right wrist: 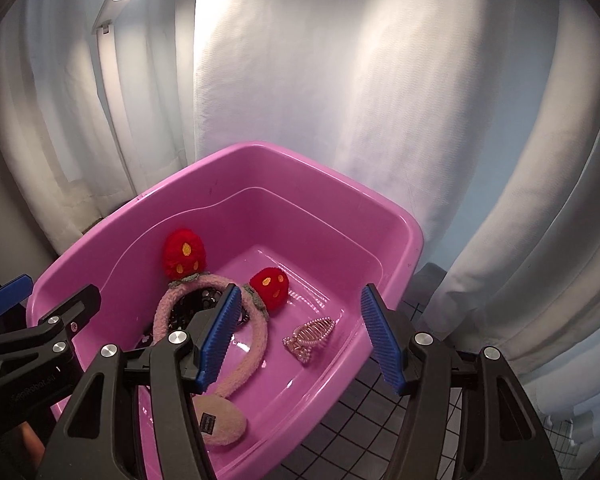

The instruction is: Organize jewelry

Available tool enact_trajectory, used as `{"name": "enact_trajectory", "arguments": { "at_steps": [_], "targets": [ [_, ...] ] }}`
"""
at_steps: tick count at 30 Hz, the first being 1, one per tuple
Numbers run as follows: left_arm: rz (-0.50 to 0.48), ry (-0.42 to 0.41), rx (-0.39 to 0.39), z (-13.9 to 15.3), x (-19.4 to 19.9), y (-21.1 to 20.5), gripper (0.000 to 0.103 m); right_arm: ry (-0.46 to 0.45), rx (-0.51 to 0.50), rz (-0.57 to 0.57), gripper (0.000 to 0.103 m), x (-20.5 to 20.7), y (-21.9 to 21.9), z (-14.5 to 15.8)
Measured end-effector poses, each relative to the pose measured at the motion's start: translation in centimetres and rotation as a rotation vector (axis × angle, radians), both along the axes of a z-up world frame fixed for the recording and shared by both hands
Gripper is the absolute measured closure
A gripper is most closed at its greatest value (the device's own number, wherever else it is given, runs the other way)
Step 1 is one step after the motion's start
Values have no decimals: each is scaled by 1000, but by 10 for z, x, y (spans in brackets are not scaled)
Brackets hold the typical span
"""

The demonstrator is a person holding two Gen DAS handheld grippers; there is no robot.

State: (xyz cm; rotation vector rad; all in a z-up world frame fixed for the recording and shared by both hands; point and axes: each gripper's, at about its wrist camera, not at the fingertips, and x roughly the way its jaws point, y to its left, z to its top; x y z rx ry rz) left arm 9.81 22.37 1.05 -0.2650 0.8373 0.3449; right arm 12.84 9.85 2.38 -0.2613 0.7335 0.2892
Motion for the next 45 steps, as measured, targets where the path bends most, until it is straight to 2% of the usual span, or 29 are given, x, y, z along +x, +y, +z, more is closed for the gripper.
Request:
{"name": "enact_trajectory", "arguments": {
  "at_steps": [11,45],
  "targets": [
    [2,3,36,7,-8,-14,6,-5,13,-22,43,-16,-15,-1],
    [22,37,21,3,-12,-17,6,-9,14,-15,43,-25,-27,-2]
  ]
}}
